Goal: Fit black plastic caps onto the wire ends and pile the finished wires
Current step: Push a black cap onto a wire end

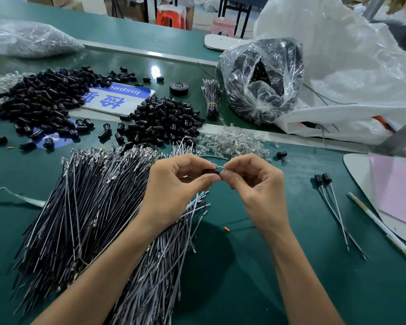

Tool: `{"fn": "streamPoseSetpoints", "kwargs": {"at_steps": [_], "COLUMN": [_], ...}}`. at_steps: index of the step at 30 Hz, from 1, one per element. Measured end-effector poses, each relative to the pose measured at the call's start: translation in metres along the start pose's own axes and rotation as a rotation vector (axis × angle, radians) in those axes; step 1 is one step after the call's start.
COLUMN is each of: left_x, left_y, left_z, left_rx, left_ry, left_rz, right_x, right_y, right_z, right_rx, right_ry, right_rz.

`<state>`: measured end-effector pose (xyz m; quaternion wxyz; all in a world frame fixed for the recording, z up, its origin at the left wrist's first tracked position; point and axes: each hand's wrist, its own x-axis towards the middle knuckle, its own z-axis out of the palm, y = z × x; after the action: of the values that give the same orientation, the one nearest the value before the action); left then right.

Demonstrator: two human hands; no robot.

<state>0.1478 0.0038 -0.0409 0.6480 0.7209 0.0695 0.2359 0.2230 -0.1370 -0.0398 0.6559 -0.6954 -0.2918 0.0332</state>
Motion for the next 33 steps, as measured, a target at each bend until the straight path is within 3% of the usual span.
{"fn": "streamPoseSetpoints", "kwargs": {"at_steps": [26, 33], "left_x": [0.000, 0.001], "left_y": [-0.002, -0.002], "left_z": [0.005, 0.005], "left_rx": [-0.026, -0.258], "left_ry": [-0.012, 0.008], "left_rz": [-0.014, -0.126], "right_x": [-0.004, -0.006], "right_y": [0.000, 0.001], "right_z": [0.014, 0.018], "right_rx": [-0.160, -0.224], "right_ry": [0.130, 0.195], "right_rz": [-0.073, -0.120]}}
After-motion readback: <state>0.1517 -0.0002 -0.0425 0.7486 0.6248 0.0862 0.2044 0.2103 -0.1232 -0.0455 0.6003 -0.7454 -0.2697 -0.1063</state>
